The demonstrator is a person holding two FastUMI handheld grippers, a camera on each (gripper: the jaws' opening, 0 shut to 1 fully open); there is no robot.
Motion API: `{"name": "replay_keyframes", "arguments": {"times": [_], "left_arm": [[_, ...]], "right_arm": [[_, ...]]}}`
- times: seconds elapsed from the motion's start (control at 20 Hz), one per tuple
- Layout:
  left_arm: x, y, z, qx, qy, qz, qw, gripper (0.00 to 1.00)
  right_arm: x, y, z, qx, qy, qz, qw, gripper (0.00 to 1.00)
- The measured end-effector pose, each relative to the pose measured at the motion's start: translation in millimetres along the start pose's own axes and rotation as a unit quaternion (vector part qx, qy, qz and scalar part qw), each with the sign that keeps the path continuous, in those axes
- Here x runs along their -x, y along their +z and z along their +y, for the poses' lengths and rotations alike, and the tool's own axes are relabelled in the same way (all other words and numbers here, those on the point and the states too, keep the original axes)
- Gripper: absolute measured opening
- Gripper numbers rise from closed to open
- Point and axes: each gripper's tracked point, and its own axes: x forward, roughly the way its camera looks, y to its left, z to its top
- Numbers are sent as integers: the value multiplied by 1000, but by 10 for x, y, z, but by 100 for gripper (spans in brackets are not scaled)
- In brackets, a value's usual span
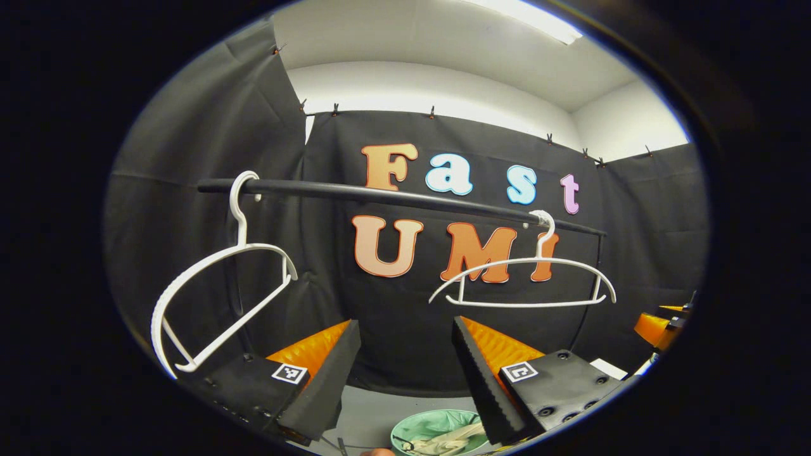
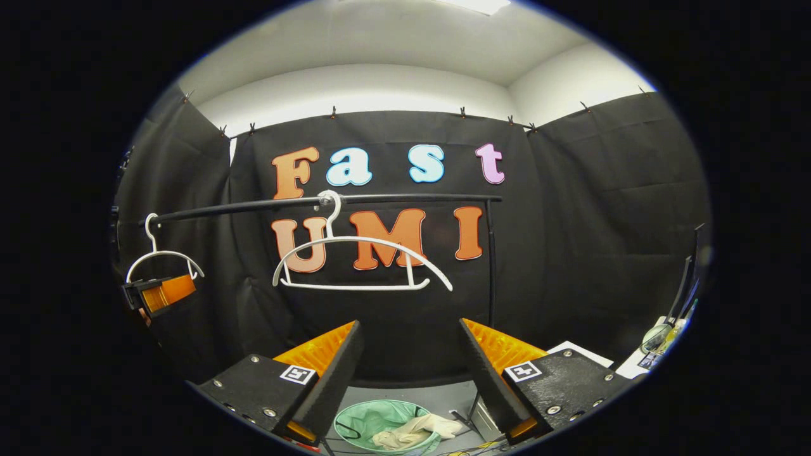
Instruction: Grasp the clothes on the hanger with both hands and then place them into the laundry hamper below.
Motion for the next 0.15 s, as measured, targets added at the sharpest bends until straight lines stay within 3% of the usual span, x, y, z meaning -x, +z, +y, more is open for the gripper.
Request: {"name": "replay_keyframes", "arguments": {"times": [0.15], "left_arm": [[4, -32, 23, 6, 0, 7, 1000, 97]], "right_arm": [[-10, -3, -4, 2, -2, 0, 1000, 93]]}}
